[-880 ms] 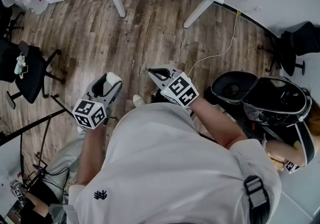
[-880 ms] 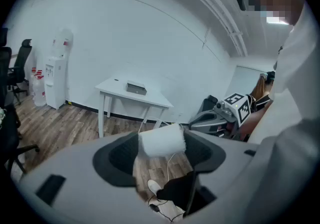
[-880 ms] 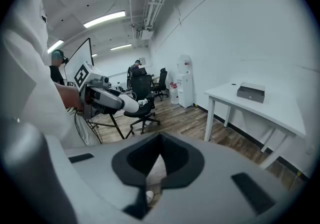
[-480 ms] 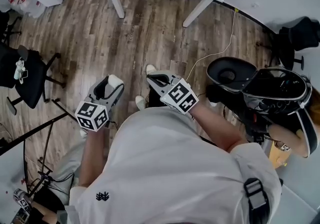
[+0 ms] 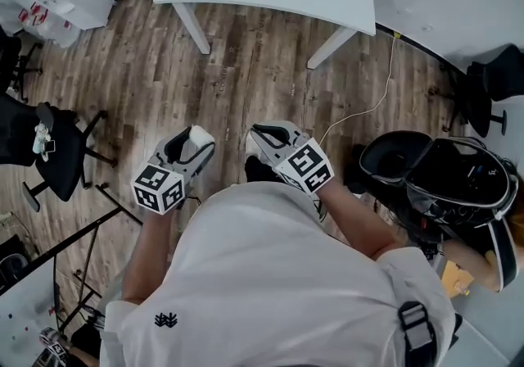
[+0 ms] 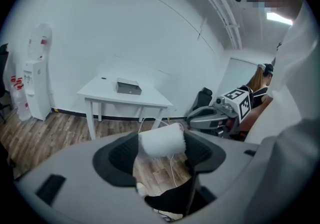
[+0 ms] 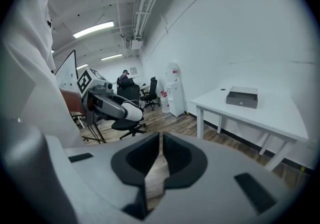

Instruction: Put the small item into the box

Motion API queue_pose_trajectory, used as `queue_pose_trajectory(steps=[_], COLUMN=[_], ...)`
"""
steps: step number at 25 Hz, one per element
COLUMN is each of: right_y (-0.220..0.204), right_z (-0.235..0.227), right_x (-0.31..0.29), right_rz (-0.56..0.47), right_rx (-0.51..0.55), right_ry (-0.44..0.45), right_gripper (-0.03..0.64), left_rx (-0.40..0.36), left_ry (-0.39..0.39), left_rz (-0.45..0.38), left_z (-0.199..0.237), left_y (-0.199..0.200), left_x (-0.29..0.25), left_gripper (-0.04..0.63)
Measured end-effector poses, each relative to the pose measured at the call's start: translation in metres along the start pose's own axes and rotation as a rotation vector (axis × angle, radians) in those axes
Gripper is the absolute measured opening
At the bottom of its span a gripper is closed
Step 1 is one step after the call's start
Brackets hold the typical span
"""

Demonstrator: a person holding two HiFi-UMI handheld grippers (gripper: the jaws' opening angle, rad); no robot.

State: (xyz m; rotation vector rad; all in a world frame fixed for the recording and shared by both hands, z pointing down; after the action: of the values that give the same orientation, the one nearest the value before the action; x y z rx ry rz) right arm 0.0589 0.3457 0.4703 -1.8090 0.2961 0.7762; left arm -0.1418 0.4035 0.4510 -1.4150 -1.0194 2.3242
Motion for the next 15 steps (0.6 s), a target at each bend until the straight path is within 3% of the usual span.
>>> queue_pose_trajectory(steps=[8, 11, 15], right_y=[0.027, 0.036, 0.054], right_z=[-0.09, -0.11, -0.131], right_x=[-0.007, -0.01, -0.016], right_rz=[-0.031, -0.027, -0.034], right_rx=[-0.063, -0.091, -0.135], right_ry=[-0.054, -0.072, -0.102], right_gripper=[0.012, 0.075, 0.065], left_rx=[-0.064, -0.072, -0.09], left_ry=[-0.017, -0.031, -0.065], left_rz=[0.02, 0.016, 0.032], left_z=[0.04, 0.054, 0.077], left_y=[0.092, 0.117, 0.146], left_x=[-0.051, -0.064, -0.078], left_gripper=[0.291, 0.291, 0.291])
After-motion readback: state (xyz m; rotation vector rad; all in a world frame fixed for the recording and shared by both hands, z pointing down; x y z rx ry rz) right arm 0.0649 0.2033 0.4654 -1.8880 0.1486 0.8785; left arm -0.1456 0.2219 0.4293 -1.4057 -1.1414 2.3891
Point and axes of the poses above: the fingertips, and each gripper's own axes: x backward along the fingers, z to its left, y out of its top, the point moved 7 cm from there along x, backward along the fingers, and after that the axes turned 14 degrees about z, right-handed, at the moved point
